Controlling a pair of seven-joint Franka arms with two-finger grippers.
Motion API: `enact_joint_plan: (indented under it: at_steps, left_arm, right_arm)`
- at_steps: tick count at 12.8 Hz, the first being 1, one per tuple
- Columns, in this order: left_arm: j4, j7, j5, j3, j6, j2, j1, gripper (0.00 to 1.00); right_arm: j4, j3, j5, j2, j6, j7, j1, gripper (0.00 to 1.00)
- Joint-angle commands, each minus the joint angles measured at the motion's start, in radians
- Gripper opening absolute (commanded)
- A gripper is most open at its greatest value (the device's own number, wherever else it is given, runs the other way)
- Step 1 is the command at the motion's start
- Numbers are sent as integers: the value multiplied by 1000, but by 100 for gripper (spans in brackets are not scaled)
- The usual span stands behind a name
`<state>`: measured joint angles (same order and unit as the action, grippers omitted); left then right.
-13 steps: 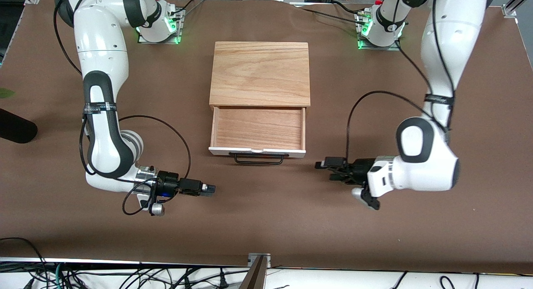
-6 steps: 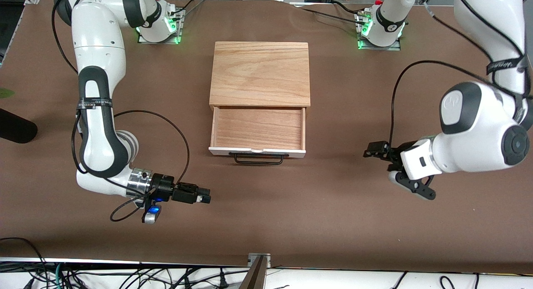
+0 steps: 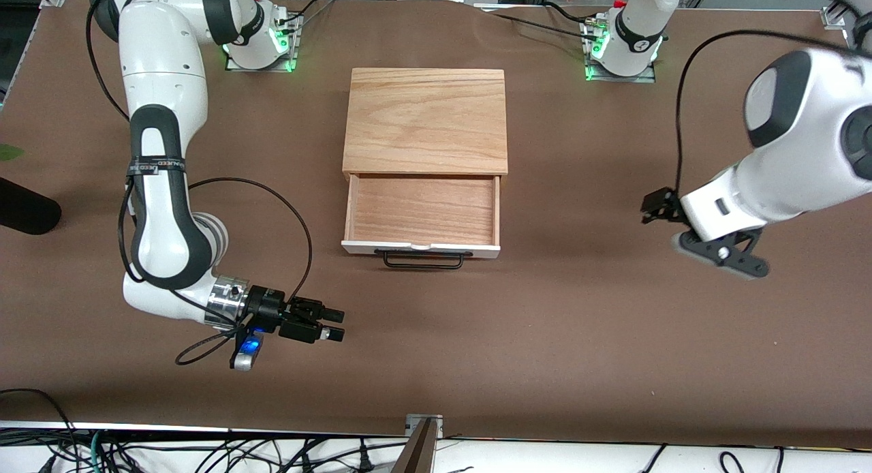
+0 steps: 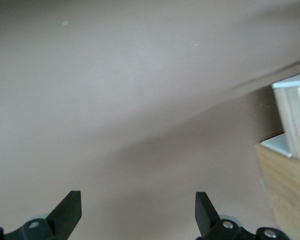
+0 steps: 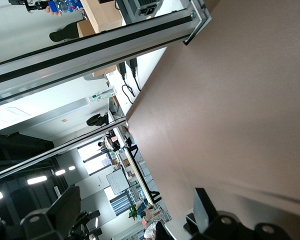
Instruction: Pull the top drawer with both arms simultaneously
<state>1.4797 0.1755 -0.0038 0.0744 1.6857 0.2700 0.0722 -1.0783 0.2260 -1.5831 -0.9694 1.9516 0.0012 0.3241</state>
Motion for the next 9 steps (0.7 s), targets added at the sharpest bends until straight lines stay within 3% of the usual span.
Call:
enact_joint_plan:
  at_steps: [1,4,9]
  left_arm:
    - [225,-85,71,2,101,-194,-8,100]
    - [375,-97,71,2,163,-337,-26,100]
    - [324,-102,54,7,95,-330,-37,100]
  right_arm:
    - [-23,-7,122,73,4,26,-19,100]
    - [-150,-46,380,210,-3,16,-65,100]
    - [-408,-76,927,461,-11,11,-121,100]
